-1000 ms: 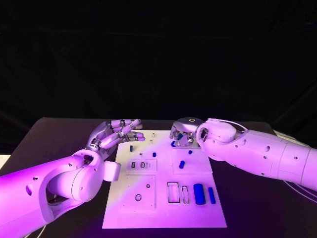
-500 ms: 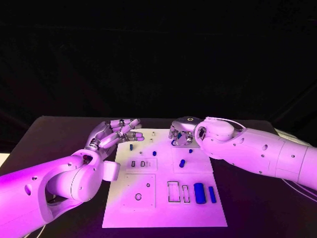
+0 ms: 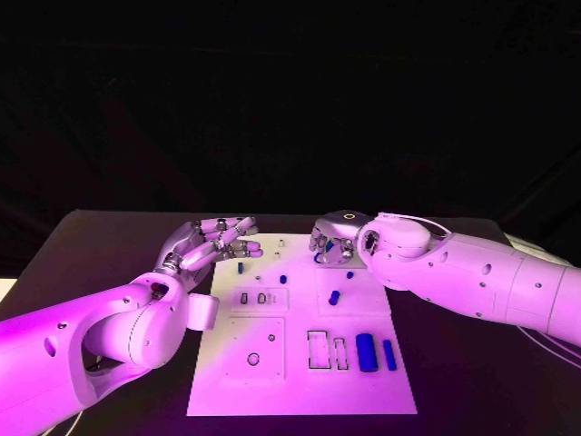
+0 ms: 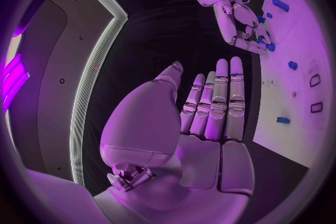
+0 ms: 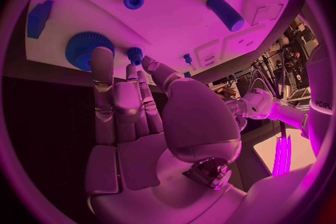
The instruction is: Assemble the parts on the task board
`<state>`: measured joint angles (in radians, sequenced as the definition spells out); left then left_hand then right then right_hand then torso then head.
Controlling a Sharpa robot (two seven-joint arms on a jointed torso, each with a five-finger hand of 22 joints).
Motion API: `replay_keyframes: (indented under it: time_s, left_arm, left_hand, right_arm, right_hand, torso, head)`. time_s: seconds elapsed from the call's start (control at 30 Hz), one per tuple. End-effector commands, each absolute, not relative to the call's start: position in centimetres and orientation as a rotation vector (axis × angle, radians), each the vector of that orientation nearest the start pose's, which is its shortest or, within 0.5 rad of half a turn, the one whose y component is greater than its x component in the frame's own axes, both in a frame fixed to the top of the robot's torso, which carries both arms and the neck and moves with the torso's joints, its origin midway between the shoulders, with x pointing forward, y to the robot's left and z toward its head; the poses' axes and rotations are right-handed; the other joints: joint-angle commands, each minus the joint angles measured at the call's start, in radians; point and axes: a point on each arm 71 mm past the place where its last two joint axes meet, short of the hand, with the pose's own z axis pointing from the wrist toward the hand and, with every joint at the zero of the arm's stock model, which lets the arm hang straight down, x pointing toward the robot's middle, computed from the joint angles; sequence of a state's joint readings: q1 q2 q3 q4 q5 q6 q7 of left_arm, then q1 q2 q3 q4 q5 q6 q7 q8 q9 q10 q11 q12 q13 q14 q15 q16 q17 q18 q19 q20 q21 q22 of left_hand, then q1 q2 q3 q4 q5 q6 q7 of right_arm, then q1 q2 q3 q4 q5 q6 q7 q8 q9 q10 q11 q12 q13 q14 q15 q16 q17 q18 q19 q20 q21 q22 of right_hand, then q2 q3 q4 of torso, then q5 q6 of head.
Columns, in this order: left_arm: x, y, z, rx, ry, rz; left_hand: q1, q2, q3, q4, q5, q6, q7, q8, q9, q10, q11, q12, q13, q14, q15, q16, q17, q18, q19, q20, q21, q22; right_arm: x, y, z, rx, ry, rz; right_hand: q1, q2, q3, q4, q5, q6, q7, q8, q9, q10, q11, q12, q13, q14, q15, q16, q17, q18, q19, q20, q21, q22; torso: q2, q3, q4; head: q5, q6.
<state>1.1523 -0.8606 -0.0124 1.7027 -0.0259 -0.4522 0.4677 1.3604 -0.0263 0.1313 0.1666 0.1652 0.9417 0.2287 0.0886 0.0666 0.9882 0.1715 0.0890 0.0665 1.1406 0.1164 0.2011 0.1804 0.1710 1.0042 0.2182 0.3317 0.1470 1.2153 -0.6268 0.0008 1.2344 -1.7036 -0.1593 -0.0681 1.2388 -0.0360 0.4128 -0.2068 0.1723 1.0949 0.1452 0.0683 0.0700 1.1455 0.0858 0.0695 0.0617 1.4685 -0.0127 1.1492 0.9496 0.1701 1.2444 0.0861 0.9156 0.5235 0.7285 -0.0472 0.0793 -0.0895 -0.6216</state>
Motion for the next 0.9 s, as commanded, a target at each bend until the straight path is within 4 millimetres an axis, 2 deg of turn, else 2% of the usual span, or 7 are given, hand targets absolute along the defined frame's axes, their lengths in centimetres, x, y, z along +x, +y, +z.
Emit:
replay_keyframes:
  time_s: [0.03,0.37,0.57,0.9]
  left_arm:
    - [45.13,17.23,-16.91,-1.074,1.364,-1.632]
    - [45.24,17.49,-16.98,-1.077,1.364,-1.625]
    - [45.26,17.55,-17.00,-1.078,1.366,-1.622]
    - [45.32,17.57,-17.04,-1.080,1.368,-1.621]
  left_hand:
    - [-0.004,0.003,-0.005,-0.002,-0.006,0.003,0.006,-0.003,-0.001,-0.001,0.006,-0.003,-0.001,0.005,-0.002,-0.003,0.002,0.011,0.007,0.000,0.007,0.001]
    - [-0.004,0.003,-0.005,-0.002,-0.006,0.003,0.006,-0.003,-0.001,-0.001,0.006,-0.003,-0.001,0.005,-0.002,-0.003,0.002,0.011,0.007,0.000,0.007,0.001]
    - [-0.004,0.004,-0.005,-0.003,-0.006,0.003,0.006,-0.004,-0.001,-0.001,0.006,-0.004,-0.001,0.005,-0.002,-0.004,0.002,0.011,0.007,0.000,0.007,0.001]
    - [-0.004,0.004,-0.005,-0.003,-0.006,0.003,0.006,-0.004,-0.001,-0.001,0.006,-0.004,-0.001,0.005,-0.002,-0.004,0.002,0.011,0.007,0.000,0.007,0.001]
  right_arm:
    - [53.47,-16.42,-18.62,-0.445,1.619,0.489]
    - [52.87,-16.64,-18.20,-0.439,1.581,0.505]
    - [52.64,-16.75,-17.93,-0.432,1.564,0.506]
    - [53.03,-17.32,-18.55,-0.438,1.641,0.442]
  right_hand:
    - [0.004,-0.010,0.008,0.000,-0.005,0.005,0.004,-0.001,0.001,0.002,0.001,-0.003,0.002,0.031,0.006,0.011,0.006,0.003,0.000,0.001,0.007,0.005]
    - [0.000,-0.019,0.008,0.002,-0.001,0.004,0.005,-0.002,0.001,-0.001,0.002,-0.005,0.002,0.029,0.007,0.018,0.011,0.002,-0.002,0.002,0.017,0.012]
    - [-0.001,-0.021,0.008,0.003,0.000,0.004,0.005,-0.002,0.001,-0.003,0.003,-0.005,0.002,0.029,0.007,0.020,0.012,0.002,-0.003,0.003,0.019,0.014]
    - [-0.007,-0.041,-0.003,0.013,-0.008,-0.005,0.009,-0.003,-0.001,-0.053,0.011,-0.008,0.001,0.016,0.015,0.010,-0.011,0.005,-0.026,0.010,0.018,0.001]
  torso:
    - [0.001,0.0000,0.0008]
    - [0.003,-0.0006,0.0001]
    - [0.005,-0.0001,0.0021]
    - [0.006,-0.0014,0.0037]
  head:
    - [0.000,0.000]
    - [0.000,0.000]
    - [-0.002,0.001]
    - [-0.003,-0.002]
